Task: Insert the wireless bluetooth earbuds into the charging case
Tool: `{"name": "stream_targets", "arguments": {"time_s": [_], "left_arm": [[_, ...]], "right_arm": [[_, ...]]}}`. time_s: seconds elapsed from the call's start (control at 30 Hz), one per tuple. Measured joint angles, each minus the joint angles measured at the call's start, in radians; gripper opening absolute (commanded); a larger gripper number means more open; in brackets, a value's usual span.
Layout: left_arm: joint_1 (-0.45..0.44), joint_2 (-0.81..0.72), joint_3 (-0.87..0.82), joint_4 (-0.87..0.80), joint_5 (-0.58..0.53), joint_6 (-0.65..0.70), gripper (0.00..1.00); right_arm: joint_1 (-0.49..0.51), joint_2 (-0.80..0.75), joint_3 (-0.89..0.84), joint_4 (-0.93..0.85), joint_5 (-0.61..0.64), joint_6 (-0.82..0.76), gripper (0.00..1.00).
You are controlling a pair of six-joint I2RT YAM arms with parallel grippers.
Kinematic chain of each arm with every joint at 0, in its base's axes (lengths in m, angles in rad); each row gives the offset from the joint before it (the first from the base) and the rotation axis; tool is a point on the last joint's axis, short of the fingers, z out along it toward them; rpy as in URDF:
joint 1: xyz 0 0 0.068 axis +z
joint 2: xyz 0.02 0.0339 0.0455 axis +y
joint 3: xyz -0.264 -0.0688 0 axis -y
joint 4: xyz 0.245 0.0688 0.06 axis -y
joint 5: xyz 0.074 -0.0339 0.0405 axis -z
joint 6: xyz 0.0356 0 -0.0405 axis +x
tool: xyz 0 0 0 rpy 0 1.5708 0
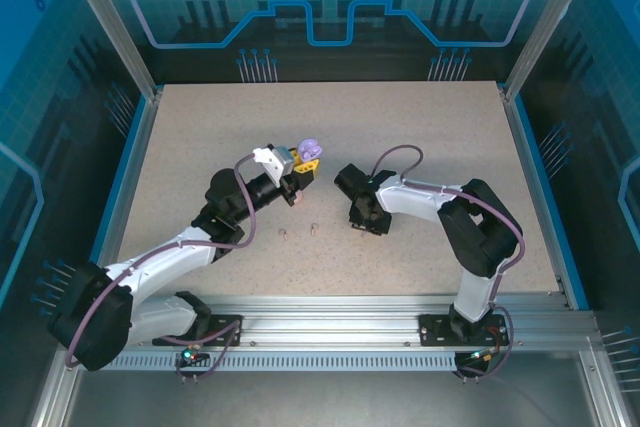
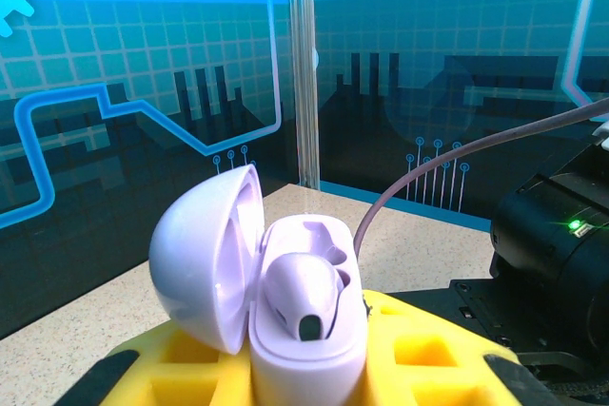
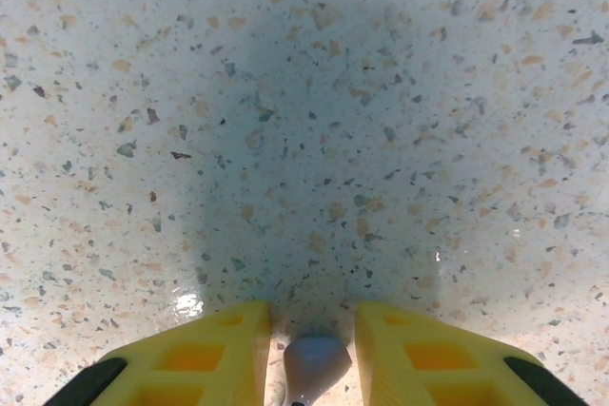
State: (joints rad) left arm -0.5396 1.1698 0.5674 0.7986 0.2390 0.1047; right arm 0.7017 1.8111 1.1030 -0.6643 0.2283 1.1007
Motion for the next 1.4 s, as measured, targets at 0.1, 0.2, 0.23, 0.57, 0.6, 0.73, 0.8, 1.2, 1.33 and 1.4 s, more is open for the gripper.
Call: {"name": "stream_targets", "arguments": {"time_s": [0.1,0.2,0.23,0.57,0.6,0.73,0.8,1.2,1.33,1.4], "left_arm": [[0.000,0.000,0.000,0.000,0.000,0.000,0.00],[0.000,0.000,0.000,0.000,0.000,0.000,0.00],[0.000,0.000,0.000,0.000,0.000,0.000,0.00],[0.000,0.000,0.000,0.000,0.000,0.000,0.00],[0.000,0.000,0.000,-0.001,0.000,0.000,0.00],[0.000,0.000,0.000,-0.001,0.000,0.000,0.00],[0.000,0.000,0.000,-0.001,0.000,0.000,0.00],[0.000,-0.011,0.000,-0.002,0.000,0.000,0.00],[0.000,-0.019,0.000,-0.001,0.000,0.001,0.00],[0.000,-0.020,0.000,-0.001,0.000,0.001,0.00]], "right_arm": [[0.002,-0.001,-0.002,0.003,0.000,0.002,0.33],[0.005,-0.001,-0.003,0.003,0.003,0.003,0.33],[0.005,-0.001,-0.003,0.003,0.004,0.003,0.33],[0.007,-0.002,-0.005,0.007,0.003,0.006,0.29],[0.007,-0.003,-0.006,0.008,0.003,0.007,0.27],[0.011,-0.008,-0.011,0.015,0.000,0.011,0.22],[0.012,-0.013,-0.018,0.021,0.000,0.010,0.22],[0.011,-0.054,-0.066,0.098,-0.039,-0.167,0.20],[0.003,-0.106,-0.117,0.176,-0.092,-0.233,0.20],[-0.012,-0.149,-0.141,0.190,-0.110,-0.253,0.20]]}}
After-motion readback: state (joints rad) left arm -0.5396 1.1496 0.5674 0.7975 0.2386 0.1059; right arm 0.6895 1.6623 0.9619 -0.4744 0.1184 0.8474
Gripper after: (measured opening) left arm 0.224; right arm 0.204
